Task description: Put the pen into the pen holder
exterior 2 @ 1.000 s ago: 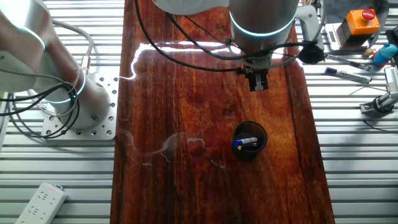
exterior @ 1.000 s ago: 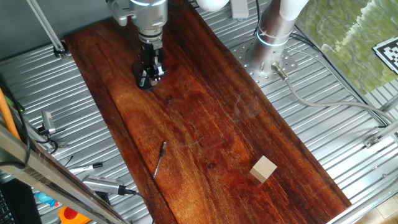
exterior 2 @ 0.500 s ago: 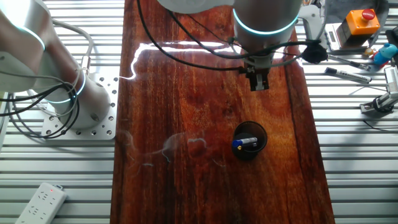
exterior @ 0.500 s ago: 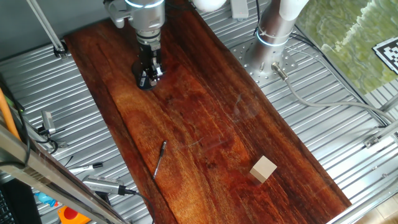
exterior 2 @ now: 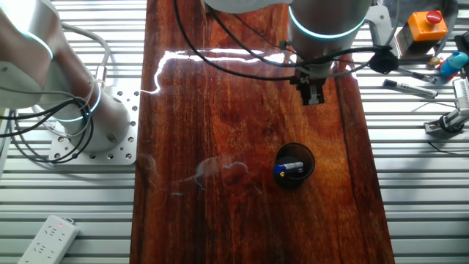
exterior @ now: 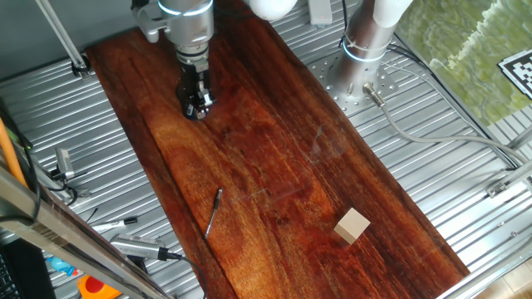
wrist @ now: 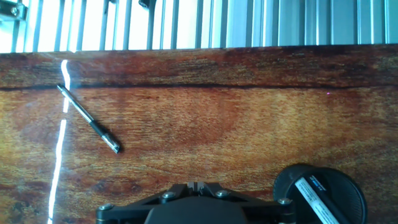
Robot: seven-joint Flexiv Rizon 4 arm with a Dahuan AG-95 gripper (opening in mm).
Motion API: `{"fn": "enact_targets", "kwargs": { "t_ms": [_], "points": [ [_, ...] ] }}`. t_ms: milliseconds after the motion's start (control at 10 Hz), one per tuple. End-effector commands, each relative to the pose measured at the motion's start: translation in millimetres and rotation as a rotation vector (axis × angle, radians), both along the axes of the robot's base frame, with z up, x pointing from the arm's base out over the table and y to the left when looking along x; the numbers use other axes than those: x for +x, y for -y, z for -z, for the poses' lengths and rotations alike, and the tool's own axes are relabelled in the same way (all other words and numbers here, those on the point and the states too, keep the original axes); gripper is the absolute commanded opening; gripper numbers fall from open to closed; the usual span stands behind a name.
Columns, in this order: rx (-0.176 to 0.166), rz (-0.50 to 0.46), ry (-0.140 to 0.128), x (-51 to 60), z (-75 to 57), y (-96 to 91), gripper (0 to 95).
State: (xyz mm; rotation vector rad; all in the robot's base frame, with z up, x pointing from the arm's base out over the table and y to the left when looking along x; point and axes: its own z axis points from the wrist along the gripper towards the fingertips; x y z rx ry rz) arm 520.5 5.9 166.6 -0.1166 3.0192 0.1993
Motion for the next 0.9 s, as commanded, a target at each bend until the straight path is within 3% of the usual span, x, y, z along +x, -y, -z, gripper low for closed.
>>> {"fn": "enact_targets", "kwargs": {
  "t_ms": [100, 600, 900],
  "points": [
    [0.0, 0.001, -0.001, 7.3, 1.0, -2.5, 0.0],
    [0.006, 0.015, -0.009, 37.5, 5.2, -12.4, 0.0],
    [0.007, 0.036, -0.038, 61.7, 7.4, -26.2, 0.0]
  ]
}}
